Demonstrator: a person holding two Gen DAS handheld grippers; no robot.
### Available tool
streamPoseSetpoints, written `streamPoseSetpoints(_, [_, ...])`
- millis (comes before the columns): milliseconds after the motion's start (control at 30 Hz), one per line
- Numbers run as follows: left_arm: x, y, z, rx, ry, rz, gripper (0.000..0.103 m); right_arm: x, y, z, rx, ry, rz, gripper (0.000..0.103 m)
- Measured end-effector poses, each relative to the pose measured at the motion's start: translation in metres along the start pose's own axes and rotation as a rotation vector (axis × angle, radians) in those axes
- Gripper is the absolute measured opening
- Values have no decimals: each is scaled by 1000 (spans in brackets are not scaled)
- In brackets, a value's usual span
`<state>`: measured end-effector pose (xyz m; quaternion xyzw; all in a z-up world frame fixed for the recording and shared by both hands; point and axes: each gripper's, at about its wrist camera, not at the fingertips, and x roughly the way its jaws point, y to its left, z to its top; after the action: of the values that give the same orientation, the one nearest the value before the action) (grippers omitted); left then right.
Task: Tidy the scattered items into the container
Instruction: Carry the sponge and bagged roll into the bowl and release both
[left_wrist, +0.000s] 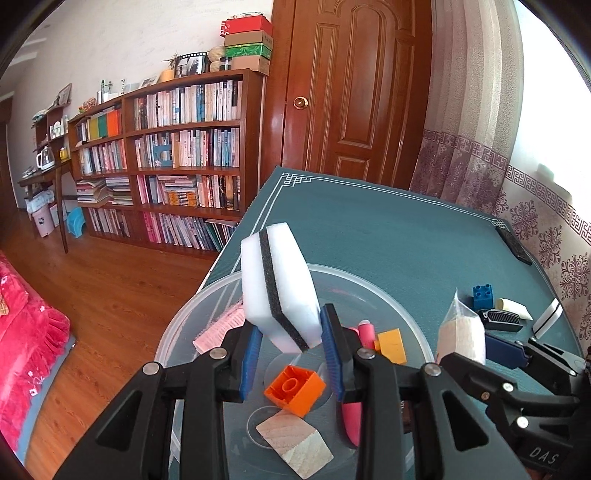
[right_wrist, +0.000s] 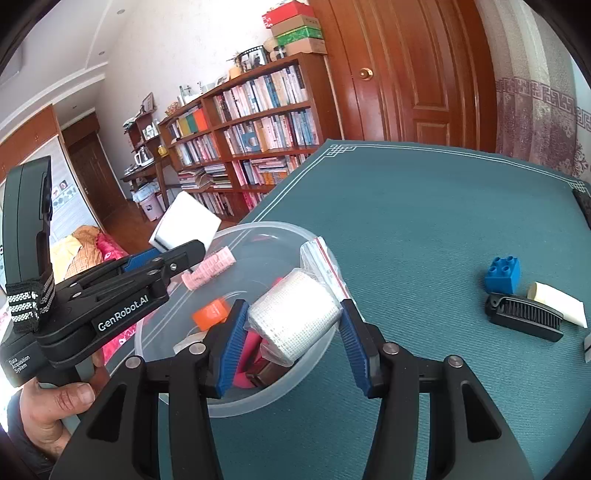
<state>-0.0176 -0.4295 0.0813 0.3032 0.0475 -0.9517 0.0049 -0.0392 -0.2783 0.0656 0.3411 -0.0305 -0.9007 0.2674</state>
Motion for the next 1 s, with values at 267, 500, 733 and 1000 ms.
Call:
streamPoseSetpoints(267, [0,6,2,-12,5,-4,40,15,25,-8,-52,24,43,54])
streamPoseSetpoints(500, [-4,9,2,-36,-13,3,78,20,29,-18,-66,52,73,55])
streamPoseSetpoints(733, [-5,10,3,-48,-11,-4,81,11,33,-21,-85,26,108,60])
streamPoseSetpoints(1000, [-9,11,5,-57,-21,-10,82,8,38,-19,-104,18,100,61])
